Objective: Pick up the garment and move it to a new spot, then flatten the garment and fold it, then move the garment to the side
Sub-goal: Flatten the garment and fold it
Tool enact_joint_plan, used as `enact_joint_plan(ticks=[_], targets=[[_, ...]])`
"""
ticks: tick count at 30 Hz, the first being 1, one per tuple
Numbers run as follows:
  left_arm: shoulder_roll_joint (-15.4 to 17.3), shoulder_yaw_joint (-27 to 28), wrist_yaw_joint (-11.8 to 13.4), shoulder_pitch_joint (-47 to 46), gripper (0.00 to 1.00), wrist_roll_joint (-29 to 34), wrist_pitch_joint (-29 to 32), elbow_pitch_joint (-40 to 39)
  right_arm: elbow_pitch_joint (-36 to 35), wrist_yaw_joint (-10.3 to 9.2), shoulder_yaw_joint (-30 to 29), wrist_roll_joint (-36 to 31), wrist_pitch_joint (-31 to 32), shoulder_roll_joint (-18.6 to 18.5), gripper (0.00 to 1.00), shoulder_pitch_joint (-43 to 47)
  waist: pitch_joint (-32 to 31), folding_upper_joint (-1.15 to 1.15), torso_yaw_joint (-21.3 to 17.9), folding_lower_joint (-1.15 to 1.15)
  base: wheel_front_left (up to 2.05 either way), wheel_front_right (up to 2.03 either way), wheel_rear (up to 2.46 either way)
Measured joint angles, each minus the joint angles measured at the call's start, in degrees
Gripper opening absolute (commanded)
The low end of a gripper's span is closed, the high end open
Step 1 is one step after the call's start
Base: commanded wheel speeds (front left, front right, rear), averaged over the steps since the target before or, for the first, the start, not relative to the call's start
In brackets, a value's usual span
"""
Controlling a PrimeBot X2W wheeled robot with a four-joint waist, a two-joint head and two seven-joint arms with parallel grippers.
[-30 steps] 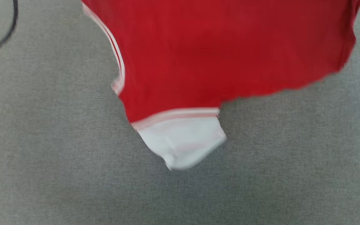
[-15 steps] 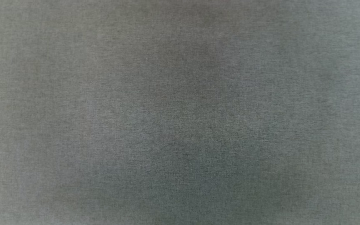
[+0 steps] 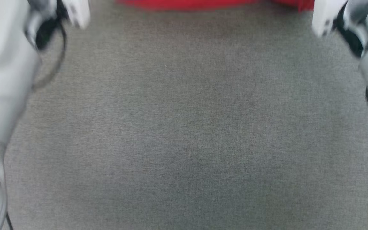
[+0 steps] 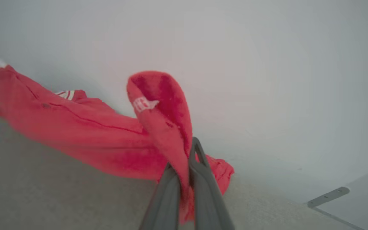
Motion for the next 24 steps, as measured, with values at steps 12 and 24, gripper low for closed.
enact_joint_plan(ticks=[12,24], targets=[[9.15,-3.25,4.2,18.06,0.0,-10.57,19.31,-19.04,-17.52,0.0,8.46,16.14,13.7,-10.28,0.0,16.72,-4.06,0.0,0.64,0.0,0.0,0.0,0.0],[23.32,-3.76,23.72,40.43,0.0,-16.86,26.08,-55.8,-38.78,-0.01,6.88,21.99,21.68,-21.98,0.0,35.55,-6.09,0.0,-0.45,0.0,0.0,0.0,0.0]])
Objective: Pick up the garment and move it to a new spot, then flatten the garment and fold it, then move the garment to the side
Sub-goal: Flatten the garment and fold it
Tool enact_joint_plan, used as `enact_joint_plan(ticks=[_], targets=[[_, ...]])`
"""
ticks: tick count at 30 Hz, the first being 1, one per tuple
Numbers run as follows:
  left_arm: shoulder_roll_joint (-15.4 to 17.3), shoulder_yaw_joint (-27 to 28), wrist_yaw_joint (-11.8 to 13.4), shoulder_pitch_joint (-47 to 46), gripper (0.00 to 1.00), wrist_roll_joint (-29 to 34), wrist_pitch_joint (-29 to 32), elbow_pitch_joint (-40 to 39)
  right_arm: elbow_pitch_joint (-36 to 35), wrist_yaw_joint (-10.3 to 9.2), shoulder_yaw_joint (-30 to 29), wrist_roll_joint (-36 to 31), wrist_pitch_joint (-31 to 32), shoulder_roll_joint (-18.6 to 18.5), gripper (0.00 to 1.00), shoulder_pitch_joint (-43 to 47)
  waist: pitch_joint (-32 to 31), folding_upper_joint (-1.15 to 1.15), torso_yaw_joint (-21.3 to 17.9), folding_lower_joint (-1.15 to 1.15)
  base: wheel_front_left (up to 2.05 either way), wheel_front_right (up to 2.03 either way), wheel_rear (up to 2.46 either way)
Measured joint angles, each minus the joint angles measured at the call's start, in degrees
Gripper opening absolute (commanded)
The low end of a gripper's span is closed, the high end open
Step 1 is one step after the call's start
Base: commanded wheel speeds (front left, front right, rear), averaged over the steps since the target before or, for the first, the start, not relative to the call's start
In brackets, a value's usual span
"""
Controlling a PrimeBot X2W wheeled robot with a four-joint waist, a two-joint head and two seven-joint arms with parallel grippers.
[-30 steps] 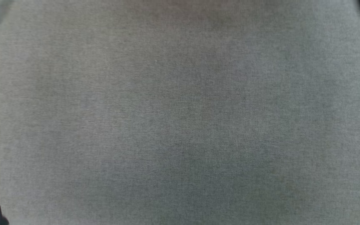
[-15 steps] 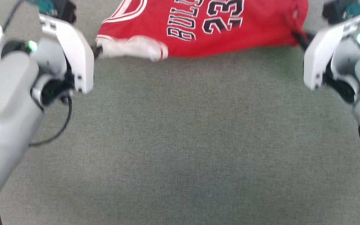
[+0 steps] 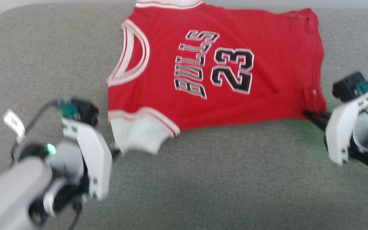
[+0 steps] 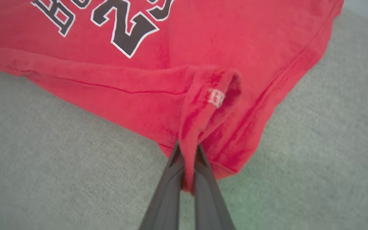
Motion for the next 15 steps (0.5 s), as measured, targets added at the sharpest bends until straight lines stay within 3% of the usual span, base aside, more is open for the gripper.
enact_joint_plan(ticks=[6,15], targets=[[3.41,-0.71,6.97,8.67,0.0,-2.24,-0.57,-11.17,-9.84,0.0,-3.25,2.29,3.44,-4.38,0.0,10.4,0.21,0.01,-0.18,0.0,0.0,0.0,0.0],[5.83,-2.77,11.94,15.32,0.0,-3.93,0.24,-18.0,-20.3,0.0,-7.71,4.31,7.31,-8.77,0.0,23.06,1.28,0.01,-0.47,0.0,0.0,0.0,0.0]])
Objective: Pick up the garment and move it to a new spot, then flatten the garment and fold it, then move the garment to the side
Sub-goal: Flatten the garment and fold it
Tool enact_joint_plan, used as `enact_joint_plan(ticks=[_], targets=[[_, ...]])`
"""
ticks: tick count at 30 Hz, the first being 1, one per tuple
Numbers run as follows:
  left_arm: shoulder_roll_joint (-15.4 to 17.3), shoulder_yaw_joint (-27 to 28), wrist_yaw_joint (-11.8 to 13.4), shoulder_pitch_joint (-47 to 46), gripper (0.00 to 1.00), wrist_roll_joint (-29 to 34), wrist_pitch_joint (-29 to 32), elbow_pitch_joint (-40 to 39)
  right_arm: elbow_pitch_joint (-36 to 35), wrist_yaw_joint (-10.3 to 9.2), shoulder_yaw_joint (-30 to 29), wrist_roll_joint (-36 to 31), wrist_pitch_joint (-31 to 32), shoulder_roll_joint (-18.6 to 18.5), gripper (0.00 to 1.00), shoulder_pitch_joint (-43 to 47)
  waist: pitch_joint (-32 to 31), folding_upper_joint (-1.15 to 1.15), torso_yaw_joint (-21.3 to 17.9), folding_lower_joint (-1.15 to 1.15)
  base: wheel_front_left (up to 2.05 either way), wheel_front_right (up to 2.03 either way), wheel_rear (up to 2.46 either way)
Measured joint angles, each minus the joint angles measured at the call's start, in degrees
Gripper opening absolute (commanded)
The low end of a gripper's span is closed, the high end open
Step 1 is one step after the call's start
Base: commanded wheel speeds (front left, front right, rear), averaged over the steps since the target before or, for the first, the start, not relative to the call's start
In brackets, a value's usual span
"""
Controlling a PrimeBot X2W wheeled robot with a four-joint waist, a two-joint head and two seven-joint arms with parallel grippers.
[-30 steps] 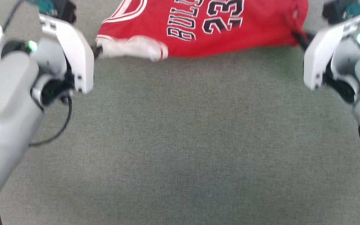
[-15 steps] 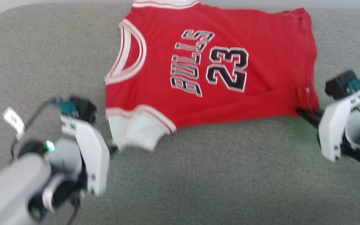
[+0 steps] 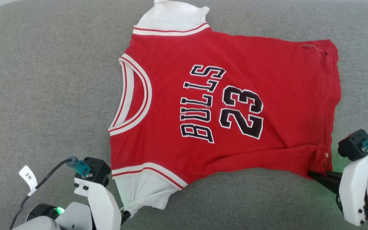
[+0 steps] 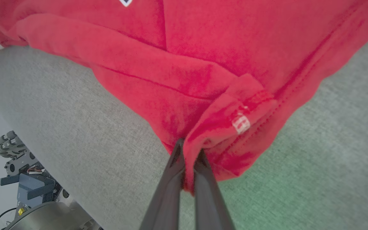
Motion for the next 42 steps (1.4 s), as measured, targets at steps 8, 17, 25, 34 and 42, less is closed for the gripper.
enact_joint_plan(ticks=[8,17,25,34,42], targets=[[2.89,2.83,0.48,-3.72,0.0,1.86,-0.07,-2.67,-2.1,-0.01,-7.46,-0.18,-0.91,1.78,0.0,2.63,0.53,0.0,-0.42,0.0,0.0,0.0,0.0],[4.88,7.5,-5.82,-19.34,0.0,8.61,1.82,1.19,-3.55,0.0,-17.22,-6.05,1.87,8.24,0.0,-0.41,1.2,0.0,-1.7,0.0,0.0,0.0,0.0],[-6.26,5.75,-18.26,-35.1,0.0,13.99,2.0,21.83,1.34,0.0,-19.07,-12.47,4.31,15.55,0.0,-11.05,4.11,0.0,-3.3,0.0,0.0,0.0,0.0],[-17.16,3.07,-26.8,-39.74,0.0,12.61,1.2,46.47,14.07,0.0,-16.39,-16.85,6.5,21.03,0.0,-19.8,7.84,0.0,-5.0,0.0,0.0,0.0,0.0],[-22.17,3.01,-28.94,-42.63,0.49,10.82,2.53,60.51,18.63,0.0,-14.33,-16.99,7.81,23.51,1.0,-24.44,9.02,0.0,-6.08,0.0,0.0,0.0,0.0]])
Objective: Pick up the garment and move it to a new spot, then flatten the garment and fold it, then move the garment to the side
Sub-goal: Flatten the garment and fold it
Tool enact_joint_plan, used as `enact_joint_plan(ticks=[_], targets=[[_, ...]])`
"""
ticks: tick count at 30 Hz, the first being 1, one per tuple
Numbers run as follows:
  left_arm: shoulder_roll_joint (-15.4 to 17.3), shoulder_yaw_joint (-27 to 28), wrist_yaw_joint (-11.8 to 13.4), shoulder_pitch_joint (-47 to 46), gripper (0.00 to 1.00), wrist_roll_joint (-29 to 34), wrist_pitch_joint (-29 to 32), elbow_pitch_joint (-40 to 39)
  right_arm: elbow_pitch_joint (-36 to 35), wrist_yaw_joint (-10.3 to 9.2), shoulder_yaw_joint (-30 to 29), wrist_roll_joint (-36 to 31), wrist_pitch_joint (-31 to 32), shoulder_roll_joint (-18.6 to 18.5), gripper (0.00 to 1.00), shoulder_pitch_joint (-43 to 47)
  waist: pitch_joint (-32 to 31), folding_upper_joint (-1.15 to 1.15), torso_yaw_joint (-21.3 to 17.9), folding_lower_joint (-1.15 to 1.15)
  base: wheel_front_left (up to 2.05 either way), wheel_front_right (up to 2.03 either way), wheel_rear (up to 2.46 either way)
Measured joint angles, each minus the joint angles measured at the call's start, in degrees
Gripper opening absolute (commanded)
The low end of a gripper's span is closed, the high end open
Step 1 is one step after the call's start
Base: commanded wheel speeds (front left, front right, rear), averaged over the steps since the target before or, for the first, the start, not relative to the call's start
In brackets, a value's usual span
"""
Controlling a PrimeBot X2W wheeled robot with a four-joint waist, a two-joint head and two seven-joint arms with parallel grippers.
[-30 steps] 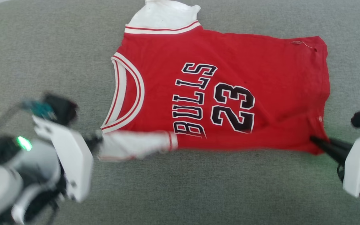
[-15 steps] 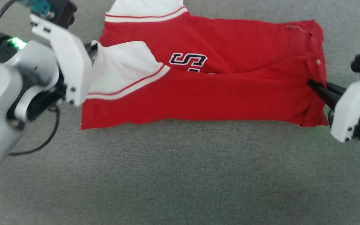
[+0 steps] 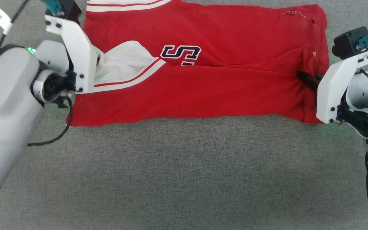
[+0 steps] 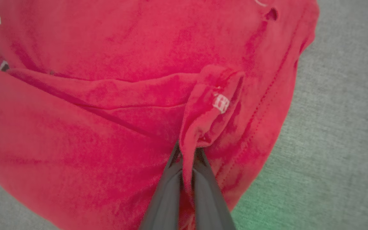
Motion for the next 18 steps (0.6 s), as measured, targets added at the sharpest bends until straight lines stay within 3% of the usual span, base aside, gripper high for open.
enact_joint_plan(ticks=[1,4,8,13,18], targets=[[-0.4,0.44,0.02,-0.32,0.99,-0.27,-0.26,0.87,0.03,0.0,0.11,0.12,-0.01,-0.05,1.0,-0.12,-0.04,0.0,-0.03,0.0,0.0,0.0,0.0],[-0.22,0.89,0.07,-1.06,1.0,-0.91,-0.25,1.87,-0.98,0.0,0.08,0.62,-1.51,-0.76,1.0,-0.2,-0.35,0.0,-0.1,0.0,0.0,0.0,0.0],[1.82,1.57,2.05,-1.23,1.0,-1.27,0.53,0.56,-4.3,0.0,-2.78,0.75,-5.32,-1.71,1.0,0.99,-1.05,0.0,-0.13,0.0,0.0,0.0,0.0],[5.68,2.76,6.1,0.31,1.0,-2.02,2.31,-6.64,-9.26,0.0,-8.36,-0.93,-11.35,-0.96,1.0,5.15,-1.94,0.0,-0.34,0.0,0.0,0.0,0.0],[10.67,3.21,12.11,4.65,1.0,-3.09,6.14,-18.25,-14.03,0.0,-14.69,-4.37,-17.16,2.04,1.0,9.92,-2.52,0.0,-0.9,0.0,0.0,0.0,0.0]])
